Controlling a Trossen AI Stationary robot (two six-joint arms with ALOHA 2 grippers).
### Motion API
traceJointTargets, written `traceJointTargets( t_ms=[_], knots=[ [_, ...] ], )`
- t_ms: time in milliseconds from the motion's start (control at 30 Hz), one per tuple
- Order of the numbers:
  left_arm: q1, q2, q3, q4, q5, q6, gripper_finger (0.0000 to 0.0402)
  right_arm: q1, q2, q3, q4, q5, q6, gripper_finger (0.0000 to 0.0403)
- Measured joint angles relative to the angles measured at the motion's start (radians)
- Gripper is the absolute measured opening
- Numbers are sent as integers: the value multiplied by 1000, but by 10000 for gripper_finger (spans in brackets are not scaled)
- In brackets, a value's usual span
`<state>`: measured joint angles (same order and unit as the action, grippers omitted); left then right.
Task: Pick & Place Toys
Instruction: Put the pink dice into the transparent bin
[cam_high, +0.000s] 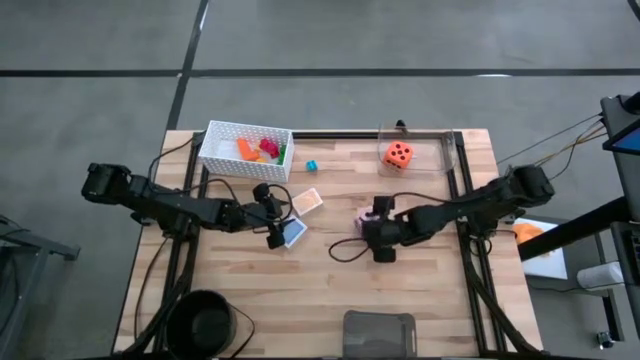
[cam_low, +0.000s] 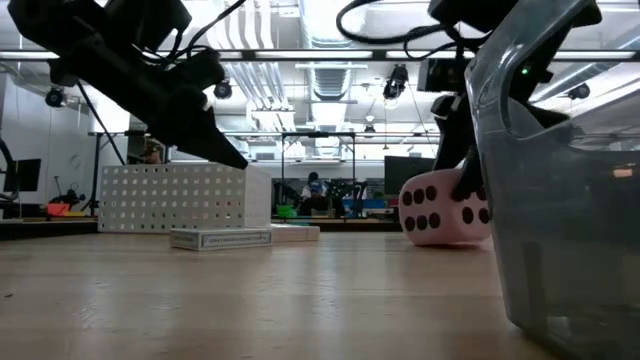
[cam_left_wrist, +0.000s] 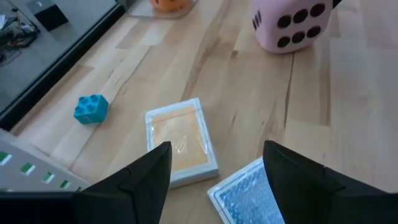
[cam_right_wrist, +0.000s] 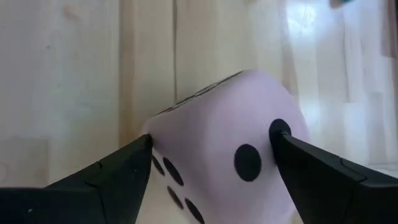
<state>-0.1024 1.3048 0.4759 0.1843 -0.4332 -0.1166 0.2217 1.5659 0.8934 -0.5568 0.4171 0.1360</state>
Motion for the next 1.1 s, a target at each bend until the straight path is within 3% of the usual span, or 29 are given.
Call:
traceJointTargets(
  t_ms=[267,567,1100],
  knots=[
    [0,0,0,10,0,8,255,6,142,71,-25,28,11,316],
    [0,0,0,13,0,8,255,6,148,84,-79,16,19,168],
    [0,0,0,26,0,8,255,16,109,79,-98,5,38,161]
  ],
)
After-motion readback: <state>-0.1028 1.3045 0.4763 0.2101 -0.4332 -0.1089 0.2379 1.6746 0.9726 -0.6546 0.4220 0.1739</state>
